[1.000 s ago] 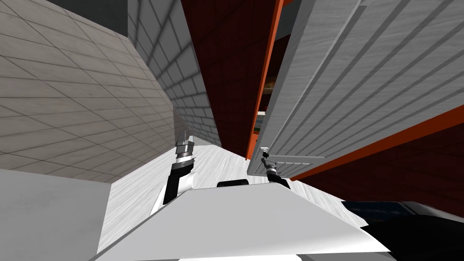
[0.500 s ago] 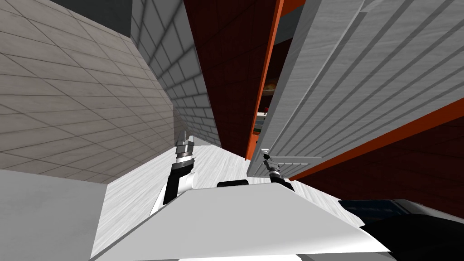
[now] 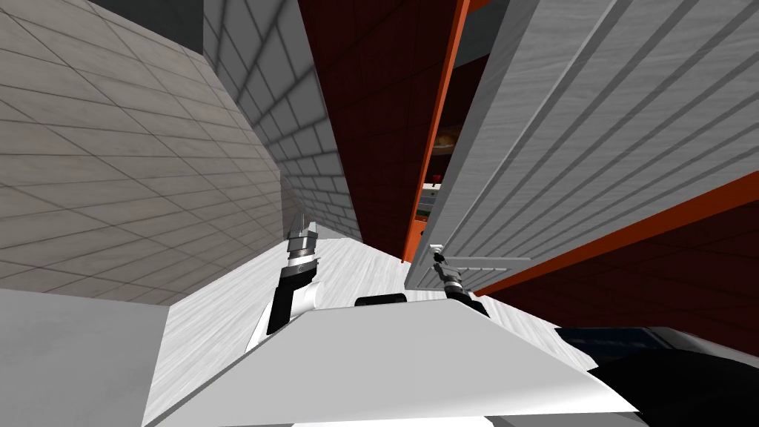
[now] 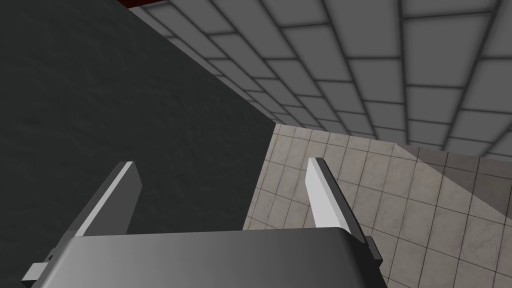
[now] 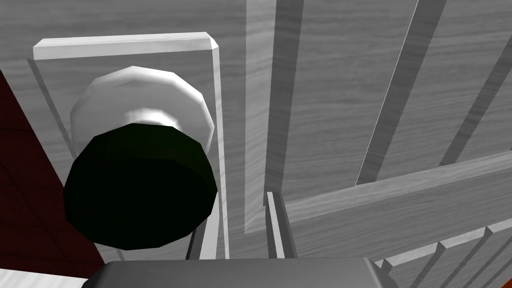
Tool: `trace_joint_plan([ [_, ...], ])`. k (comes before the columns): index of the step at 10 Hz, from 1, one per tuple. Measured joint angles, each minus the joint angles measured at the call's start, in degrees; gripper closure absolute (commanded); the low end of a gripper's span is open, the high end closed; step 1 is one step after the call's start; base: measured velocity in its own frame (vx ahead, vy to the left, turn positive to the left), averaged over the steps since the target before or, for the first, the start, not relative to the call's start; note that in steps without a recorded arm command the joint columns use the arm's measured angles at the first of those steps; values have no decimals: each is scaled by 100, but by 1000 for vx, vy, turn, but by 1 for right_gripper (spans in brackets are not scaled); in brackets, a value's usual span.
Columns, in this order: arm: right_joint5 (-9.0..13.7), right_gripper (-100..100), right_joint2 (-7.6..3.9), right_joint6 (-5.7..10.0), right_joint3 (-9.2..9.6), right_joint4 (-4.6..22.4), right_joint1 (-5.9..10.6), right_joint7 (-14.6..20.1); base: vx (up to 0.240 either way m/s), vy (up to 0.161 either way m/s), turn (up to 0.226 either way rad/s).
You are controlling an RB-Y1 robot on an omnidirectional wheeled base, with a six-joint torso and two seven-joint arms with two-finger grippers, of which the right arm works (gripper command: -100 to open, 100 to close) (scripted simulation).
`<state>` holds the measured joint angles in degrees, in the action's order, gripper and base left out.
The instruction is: Pull the door open
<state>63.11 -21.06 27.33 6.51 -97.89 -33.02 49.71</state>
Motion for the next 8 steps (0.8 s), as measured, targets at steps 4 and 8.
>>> trace_joint_plan([
  [4,66,-100,-111,-14,8,-81,-105,63,19,6,-6],
  [8,130,-100,-144,-75,-18,-154,-167,56,13,3,-4],
])
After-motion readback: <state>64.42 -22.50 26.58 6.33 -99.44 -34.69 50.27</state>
